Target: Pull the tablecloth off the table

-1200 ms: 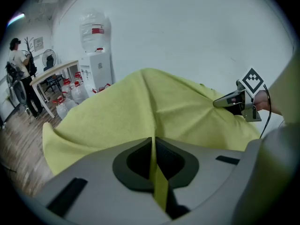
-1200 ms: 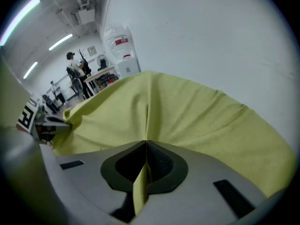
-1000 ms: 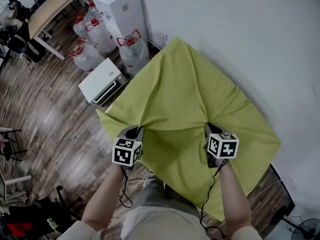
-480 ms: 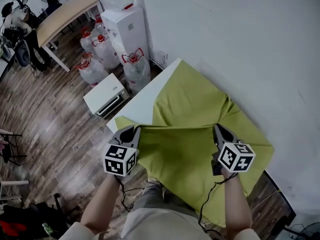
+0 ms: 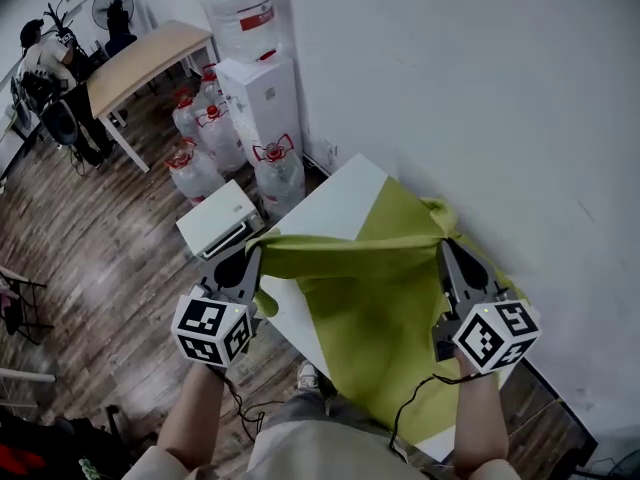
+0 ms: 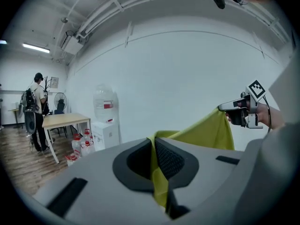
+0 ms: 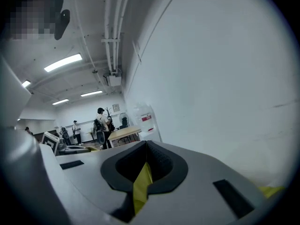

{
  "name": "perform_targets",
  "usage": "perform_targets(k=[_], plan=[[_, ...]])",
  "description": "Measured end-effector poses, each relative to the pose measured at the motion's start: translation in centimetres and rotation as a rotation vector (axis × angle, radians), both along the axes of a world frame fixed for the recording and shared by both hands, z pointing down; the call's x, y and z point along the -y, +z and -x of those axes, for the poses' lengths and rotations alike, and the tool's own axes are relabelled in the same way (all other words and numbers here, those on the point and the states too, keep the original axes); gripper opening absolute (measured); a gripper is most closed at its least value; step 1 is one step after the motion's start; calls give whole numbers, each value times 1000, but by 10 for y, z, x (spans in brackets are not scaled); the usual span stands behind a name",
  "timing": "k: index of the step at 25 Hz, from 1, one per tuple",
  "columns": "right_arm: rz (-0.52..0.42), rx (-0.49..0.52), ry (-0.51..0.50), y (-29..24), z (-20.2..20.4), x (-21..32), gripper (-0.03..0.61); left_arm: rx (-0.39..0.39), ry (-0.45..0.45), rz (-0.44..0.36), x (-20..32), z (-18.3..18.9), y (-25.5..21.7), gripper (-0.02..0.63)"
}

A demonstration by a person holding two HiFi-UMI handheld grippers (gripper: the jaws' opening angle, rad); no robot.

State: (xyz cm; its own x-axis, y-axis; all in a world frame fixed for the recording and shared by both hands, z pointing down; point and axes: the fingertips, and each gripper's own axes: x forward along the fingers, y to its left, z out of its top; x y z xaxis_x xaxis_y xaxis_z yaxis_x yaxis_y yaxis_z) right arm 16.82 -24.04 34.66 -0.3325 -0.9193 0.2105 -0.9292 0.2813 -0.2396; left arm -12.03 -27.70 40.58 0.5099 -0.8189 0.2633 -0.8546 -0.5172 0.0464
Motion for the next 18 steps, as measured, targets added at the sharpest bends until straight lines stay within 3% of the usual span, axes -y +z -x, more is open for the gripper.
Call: perform_targets(k=[6, 13, 18], plan=[[-105, -14, -50, -65, 17, -15, 32, -27, -21, -92, -7, 13, -50, 20], [-302, -46, -63, -155, 38, -34, 33, -56, -20, -201, -13, 23, -109, 20], [-344, -53, -66, -176, 43, -47, 34, -60, -12, -276, -25, 34, -147, 20]])
